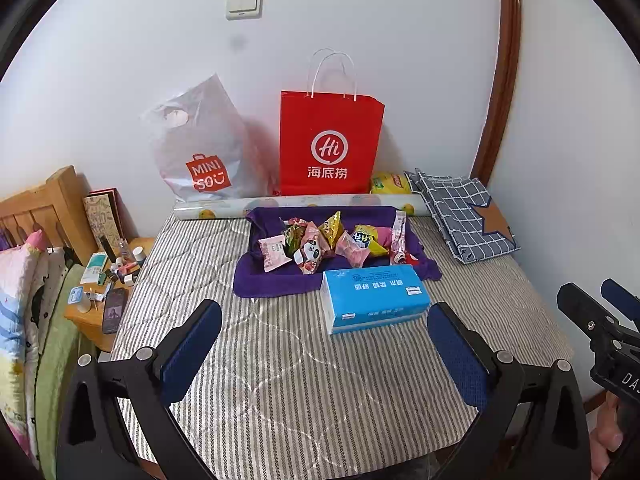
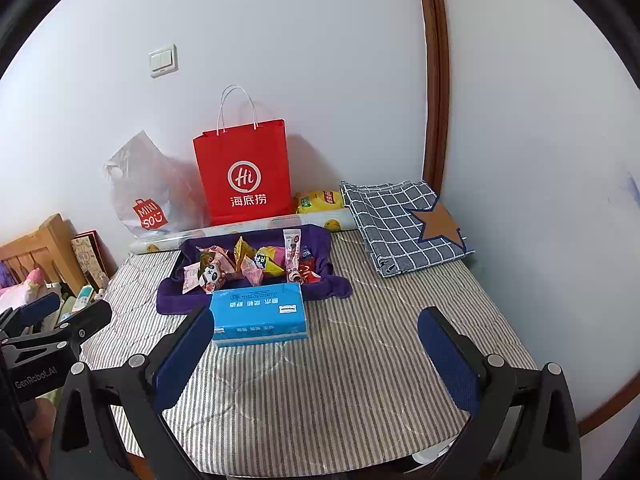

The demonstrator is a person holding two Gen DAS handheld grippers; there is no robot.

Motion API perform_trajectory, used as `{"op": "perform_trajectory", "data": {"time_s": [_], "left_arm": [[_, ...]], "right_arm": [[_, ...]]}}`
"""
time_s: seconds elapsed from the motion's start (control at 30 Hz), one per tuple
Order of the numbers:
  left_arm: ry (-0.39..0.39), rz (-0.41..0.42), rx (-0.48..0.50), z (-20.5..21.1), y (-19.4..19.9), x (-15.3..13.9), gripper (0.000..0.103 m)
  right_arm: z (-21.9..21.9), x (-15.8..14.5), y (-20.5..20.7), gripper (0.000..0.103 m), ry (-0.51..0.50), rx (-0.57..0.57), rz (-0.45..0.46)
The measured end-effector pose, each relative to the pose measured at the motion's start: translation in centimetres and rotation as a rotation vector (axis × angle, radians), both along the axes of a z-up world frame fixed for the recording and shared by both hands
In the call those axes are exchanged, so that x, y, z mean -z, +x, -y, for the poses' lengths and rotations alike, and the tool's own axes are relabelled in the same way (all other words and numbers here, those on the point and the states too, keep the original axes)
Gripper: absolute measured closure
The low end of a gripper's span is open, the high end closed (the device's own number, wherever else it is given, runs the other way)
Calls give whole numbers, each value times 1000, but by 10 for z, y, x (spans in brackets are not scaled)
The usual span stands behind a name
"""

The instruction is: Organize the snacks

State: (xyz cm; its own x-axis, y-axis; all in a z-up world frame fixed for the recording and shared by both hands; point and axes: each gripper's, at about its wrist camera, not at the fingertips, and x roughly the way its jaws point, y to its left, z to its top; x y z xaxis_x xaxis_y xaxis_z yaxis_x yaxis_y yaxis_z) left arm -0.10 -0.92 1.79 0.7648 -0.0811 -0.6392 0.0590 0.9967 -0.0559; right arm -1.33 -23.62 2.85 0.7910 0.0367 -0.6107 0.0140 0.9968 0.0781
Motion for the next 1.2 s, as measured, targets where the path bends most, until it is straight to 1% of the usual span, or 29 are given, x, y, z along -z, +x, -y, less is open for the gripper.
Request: {"op": "perform_trajectory", "data": {"time_s": [1.2], "left_arm": [[5, 8, -14, -2, -2, -3, 2]], "right_arm": [[-5, -3, 1, 0, 3, -2, 3]]}}
